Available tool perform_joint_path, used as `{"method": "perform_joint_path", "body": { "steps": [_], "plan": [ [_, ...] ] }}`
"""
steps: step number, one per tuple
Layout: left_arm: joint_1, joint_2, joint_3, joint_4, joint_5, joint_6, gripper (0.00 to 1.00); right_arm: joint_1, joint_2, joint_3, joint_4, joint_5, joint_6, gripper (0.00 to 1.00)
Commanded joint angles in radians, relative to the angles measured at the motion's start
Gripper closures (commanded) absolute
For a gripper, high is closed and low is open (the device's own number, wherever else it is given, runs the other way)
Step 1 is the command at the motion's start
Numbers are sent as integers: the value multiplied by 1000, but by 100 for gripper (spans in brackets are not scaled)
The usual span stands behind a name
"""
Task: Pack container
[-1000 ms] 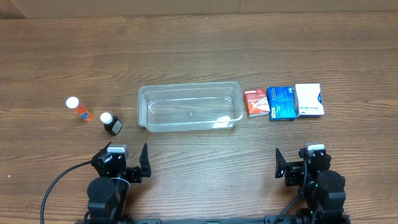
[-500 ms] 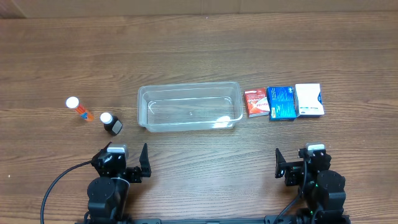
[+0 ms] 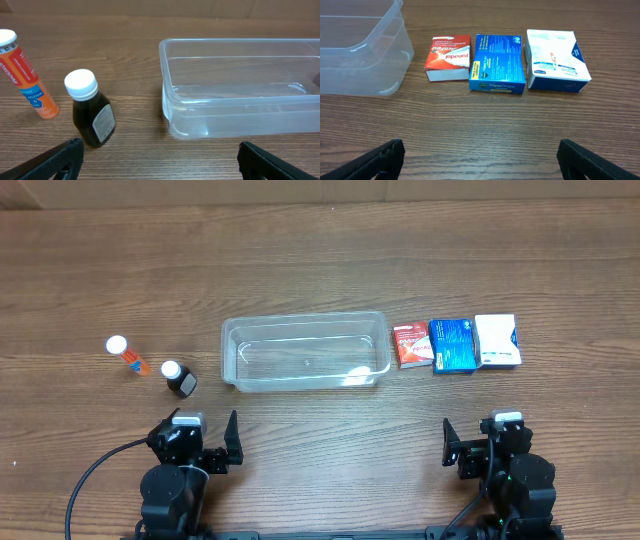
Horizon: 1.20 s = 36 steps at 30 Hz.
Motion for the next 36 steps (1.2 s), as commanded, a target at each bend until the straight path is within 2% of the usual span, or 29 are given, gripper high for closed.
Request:
{"method": "perform_joint_path", "body": {
  "steps": [1, 29, 36],
  "plan": [
    [-5, -2, -5, 7, -16, 15, 0, -5, -2, -19, 3, 5, -4, 0],
    [-5, -2, -5, 8, -16, 15, 0, -5, -2, -19, 13, 95, -4, 0],
    [-5, -2, -5, 7, -22, 15, 0, -5, -2, -19, 77, 75, -3, 0]
  ]
}}
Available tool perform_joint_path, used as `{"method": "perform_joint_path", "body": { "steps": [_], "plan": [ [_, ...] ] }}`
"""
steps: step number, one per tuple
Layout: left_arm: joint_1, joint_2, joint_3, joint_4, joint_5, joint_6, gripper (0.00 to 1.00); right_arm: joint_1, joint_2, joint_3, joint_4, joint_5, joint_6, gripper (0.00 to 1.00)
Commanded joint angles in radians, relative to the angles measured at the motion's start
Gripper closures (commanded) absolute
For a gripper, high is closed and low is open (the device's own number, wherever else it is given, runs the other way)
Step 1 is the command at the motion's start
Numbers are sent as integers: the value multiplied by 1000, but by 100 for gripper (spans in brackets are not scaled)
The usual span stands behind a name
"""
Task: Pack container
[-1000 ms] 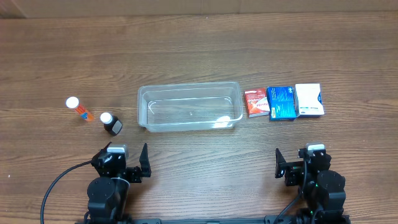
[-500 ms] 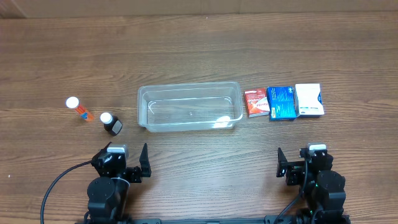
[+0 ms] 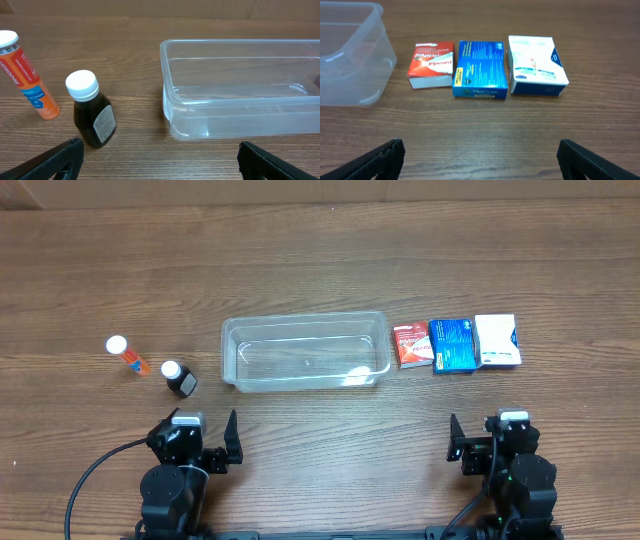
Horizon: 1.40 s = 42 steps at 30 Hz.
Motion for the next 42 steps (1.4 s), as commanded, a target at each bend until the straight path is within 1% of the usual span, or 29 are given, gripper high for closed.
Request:
{"method": "perform_joint_path", "body": {
  "steps": [1, 3, 6, 8, 10, 11, 13, 16, 19, 22, 24, 26, 30, 34, 38, 42],
  "plan": [
    [-5, -2, -5, 4, -18, 15, 0, -5, -2, -17, 49, -14, -3, 0],
    [-5, -2, -5, 5, -17, 15, 0, -5, -2, -17, 90, -68, 1, 0],
    [-5, -2, -5, 7, -14, 12, 0, -5, -2, -17, 164, -209, 1, 0],
    [-5, -2, -5, 12, -9, -28, 0, -5, -2, -17, 220, -283, 1, 0],
    [-5, -2, -5, 23, 3, -101, 0, -5, -2, -17, 275, -327, 2, 0],
    [-5, -2, -5, 34, 26, -123, 0, -5, -2, -17, 294, -331, 7, 0],
    [-5, -2, -2, 67, 76, -144, 0, -5, 0, -17, 326, -314, 67, 0],
    [-5, 0, 29, 69, 79, -177, 0, -5, 20, -14, 331, -297, 161, 0],
    [-5, 27, 89, 67, 80, -178, 0, -5, 72, 4, 331, -295, 228, 0],
    [-5, 101, 179, 63, 80, -177, 0, -5, 165, 60, 331, -288, 241, 0],
    [-5, 191, 266, 39, 80, -177, 0, -5, 243, 114, 330, -278, 241, 0],
    [-5, 279, 343, 2, 79, -176, 0, -5, 326, 178, 318, -273, 241, 0],
    [-5, 509, 549, -134, 76, -165, 0, -5, 557, 373, 232, -270, 240, 0],
    [-5, 735, 784, -325, 76, -138, 0, -5, 777, 586, 103, -270, 233, 0],
    [-5, 908, 1004, -540, 77, -127, 0, -5, 993, 820, -97, -270, 188, 0],
    [-5, 1017, 1174, -738, 78, -128, 0, -5, 1148, 998, -306, -270, 150, 0]
  ]
}}
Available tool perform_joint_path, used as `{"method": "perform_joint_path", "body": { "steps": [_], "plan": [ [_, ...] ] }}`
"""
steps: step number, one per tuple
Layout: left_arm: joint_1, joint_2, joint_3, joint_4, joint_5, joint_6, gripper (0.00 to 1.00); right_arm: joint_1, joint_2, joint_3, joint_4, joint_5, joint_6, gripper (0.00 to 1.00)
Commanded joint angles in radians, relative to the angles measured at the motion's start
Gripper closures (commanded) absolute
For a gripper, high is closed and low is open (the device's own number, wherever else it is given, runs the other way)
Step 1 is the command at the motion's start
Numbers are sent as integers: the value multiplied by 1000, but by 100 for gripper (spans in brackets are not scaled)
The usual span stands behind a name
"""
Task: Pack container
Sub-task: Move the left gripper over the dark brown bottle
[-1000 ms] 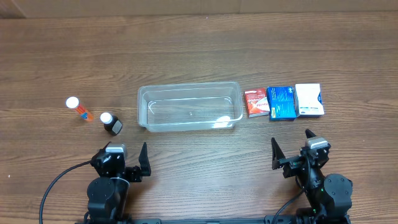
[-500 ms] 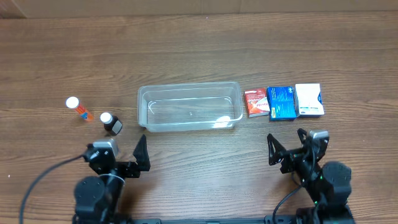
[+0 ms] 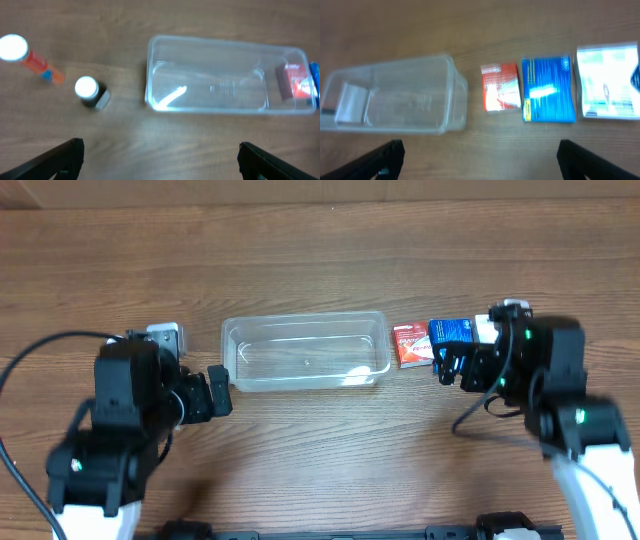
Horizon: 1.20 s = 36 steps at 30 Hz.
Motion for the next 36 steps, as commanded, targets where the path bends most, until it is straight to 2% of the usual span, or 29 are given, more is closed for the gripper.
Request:
{"method": "perform_joint_path", "body": {
  "steps": [1, 5, 10, 14, 17, 23, 36],
  "plan": [
    [-3, 90, 179, -143, 14, 24, 0, -5, 118, 161, -124, 6, -46, 0],
    [-4, 127, 263, -243, 34, 21, 0, -5, 164, 201, -186, 6, -46, 0],
    [-3, 126, 294, -272, 33, 14, 0, -5, 164, 201, -206, 80, -33, 0],
    [38, 142, 298, -323, -79, -90, 0, -24, 167, 201, -225, 129, 14, 0],
    [103, 185, 298, -340, -87, -92, 0, -31, 176, 201, -227, 126, 14, 0],
    [217, 341, 298, -329, -113, -34, 0, -31, 201, 200, -235, 126, 14, 0],
    [229, 657, 298, -235, -113, 73, 4, -33, 203, 200, -234, 138, 13, 0]
  ]
}}
